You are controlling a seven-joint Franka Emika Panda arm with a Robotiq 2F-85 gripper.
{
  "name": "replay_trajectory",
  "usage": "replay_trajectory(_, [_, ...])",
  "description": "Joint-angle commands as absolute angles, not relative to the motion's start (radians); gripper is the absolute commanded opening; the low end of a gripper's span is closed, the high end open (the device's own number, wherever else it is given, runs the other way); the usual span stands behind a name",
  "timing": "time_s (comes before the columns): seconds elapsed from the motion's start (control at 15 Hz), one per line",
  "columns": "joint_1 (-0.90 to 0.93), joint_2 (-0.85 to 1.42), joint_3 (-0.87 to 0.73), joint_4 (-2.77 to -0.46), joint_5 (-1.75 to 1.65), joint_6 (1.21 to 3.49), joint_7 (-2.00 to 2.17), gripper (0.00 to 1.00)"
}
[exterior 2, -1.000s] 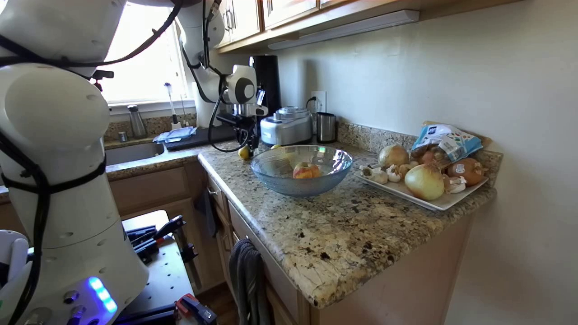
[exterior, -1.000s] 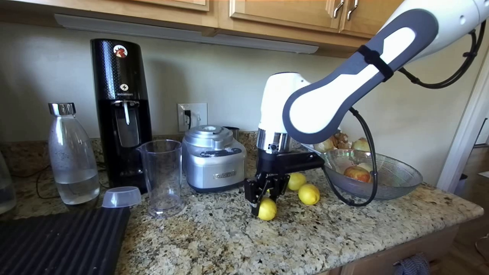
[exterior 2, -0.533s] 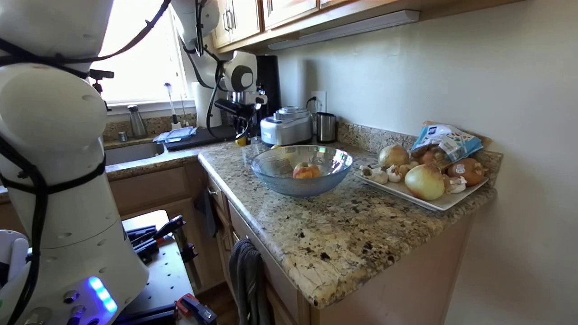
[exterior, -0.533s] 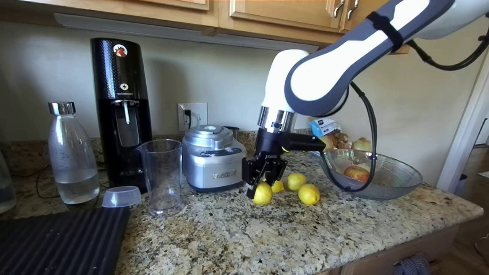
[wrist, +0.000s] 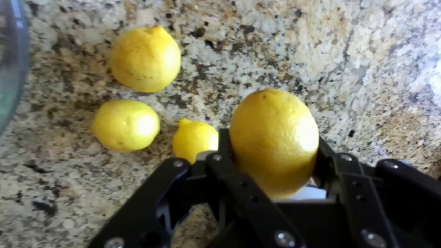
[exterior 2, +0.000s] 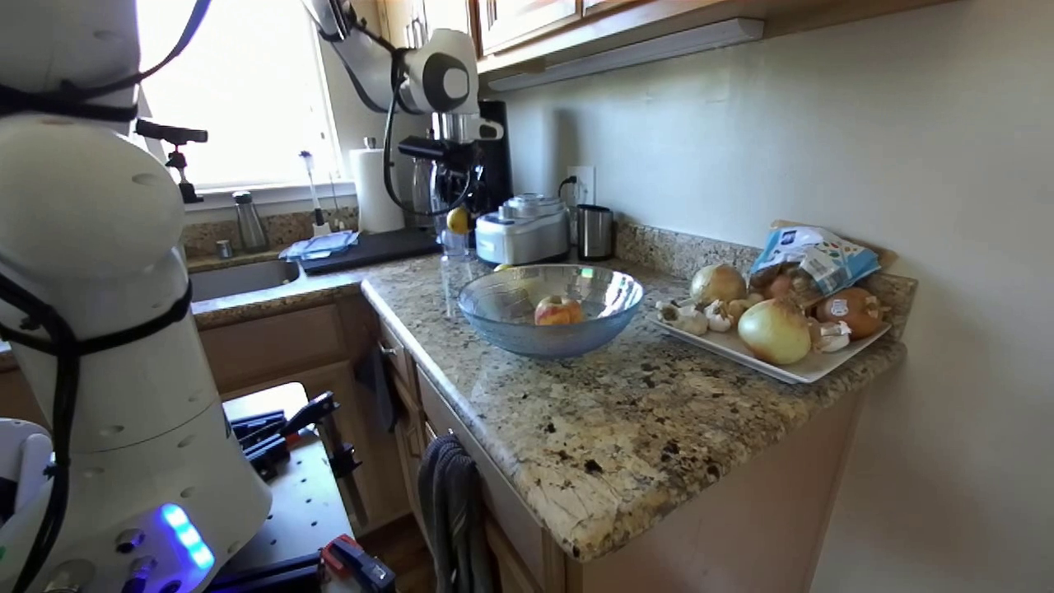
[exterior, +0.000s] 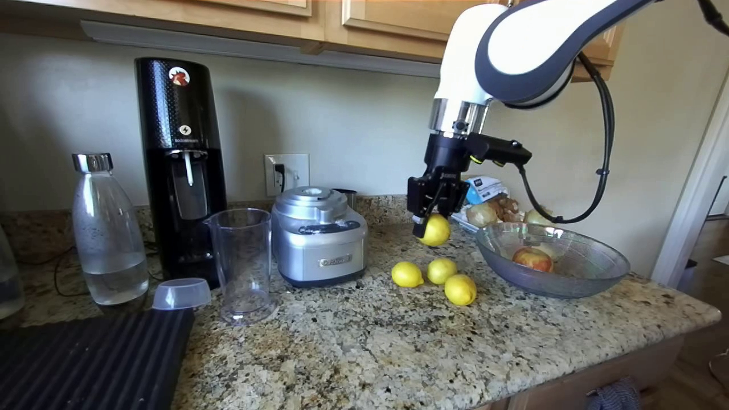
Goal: Put the apple and lemons inside the glass bowl
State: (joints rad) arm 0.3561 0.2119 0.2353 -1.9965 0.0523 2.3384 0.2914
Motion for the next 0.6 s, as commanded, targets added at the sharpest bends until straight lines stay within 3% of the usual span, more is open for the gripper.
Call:
replay_trajectory(0.0, [0.318,0.073,0.206,-2.099,-0.009,2.274,0.325,0.28])
replay_trajectory(0.13, [0.296,0.026,0.199,-2.132,-0.019,2.265,0.329,0.28])
replay_trajectory(0.2, [0.3,0.12,0.214,-2.052,0.001,2.283,0.297,0.53])
replay_trajectory(0.53, [0.285,0.075,0.213,-2.092,-0.004,2.282,0.299,0.53])
